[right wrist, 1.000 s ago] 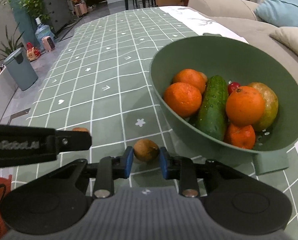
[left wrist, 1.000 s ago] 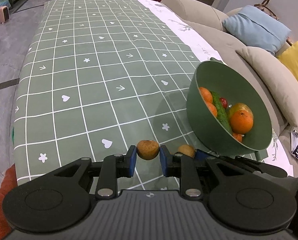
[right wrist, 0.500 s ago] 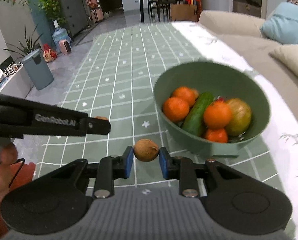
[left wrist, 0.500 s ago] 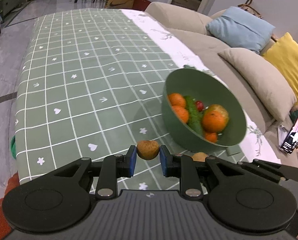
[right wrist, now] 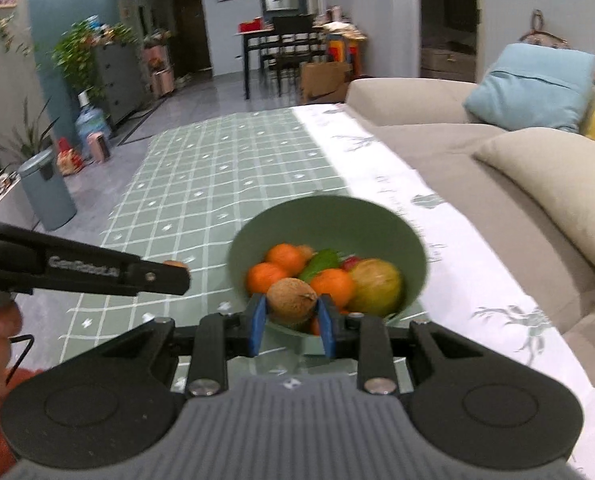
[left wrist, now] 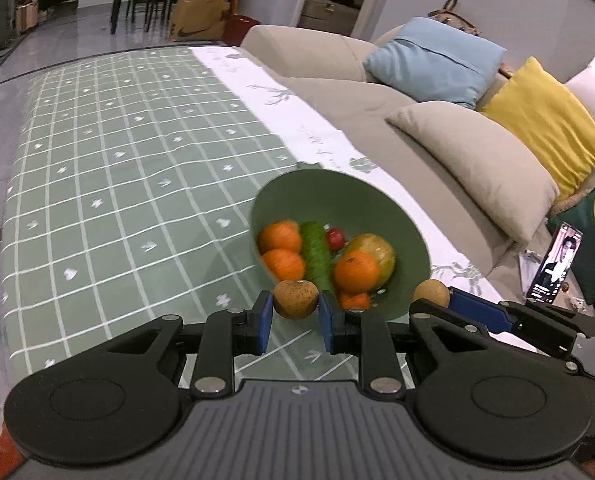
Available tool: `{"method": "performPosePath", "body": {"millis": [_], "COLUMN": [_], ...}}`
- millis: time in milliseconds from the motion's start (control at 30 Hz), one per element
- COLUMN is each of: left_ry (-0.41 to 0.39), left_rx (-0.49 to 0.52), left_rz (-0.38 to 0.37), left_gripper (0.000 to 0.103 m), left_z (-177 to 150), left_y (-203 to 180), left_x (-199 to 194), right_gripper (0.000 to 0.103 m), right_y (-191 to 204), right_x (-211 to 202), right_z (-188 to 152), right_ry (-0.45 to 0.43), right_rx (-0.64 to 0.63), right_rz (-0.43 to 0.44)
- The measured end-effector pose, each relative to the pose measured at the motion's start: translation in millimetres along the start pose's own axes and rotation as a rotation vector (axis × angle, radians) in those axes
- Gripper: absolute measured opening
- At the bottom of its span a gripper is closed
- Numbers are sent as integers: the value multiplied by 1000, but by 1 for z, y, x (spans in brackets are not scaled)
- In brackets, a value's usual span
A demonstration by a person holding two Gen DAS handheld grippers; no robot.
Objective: Organize fruits
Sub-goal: 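Carry both longans into the colander and open both tools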
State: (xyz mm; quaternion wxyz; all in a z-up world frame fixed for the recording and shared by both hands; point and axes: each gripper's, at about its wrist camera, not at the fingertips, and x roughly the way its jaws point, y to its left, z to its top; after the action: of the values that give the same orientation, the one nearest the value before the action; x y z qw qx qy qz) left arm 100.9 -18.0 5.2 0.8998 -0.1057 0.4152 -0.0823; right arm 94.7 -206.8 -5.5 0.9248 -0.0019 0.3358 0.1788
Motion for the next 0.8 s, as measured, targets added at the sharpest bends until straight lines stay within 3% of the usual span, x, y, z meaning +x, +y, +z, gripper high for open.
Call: {"method": "performPosePath", "body": {"millis": [300,800], "left_ry": [52,105], "left_rx": [-9,34], "left_rz": [-53,-20], "left_gripper": [27,27], "left_z": [32,79], "left_y": [-10,-12], "left_x": [39,110], "right_gripper": [24,24], "right_y": [-25,-31], "right_x": [24,121], "right_z": [16,54], "right_ry": [-2,113], "right_rx": [12,-71], "right_rz": [-28,-17]}}
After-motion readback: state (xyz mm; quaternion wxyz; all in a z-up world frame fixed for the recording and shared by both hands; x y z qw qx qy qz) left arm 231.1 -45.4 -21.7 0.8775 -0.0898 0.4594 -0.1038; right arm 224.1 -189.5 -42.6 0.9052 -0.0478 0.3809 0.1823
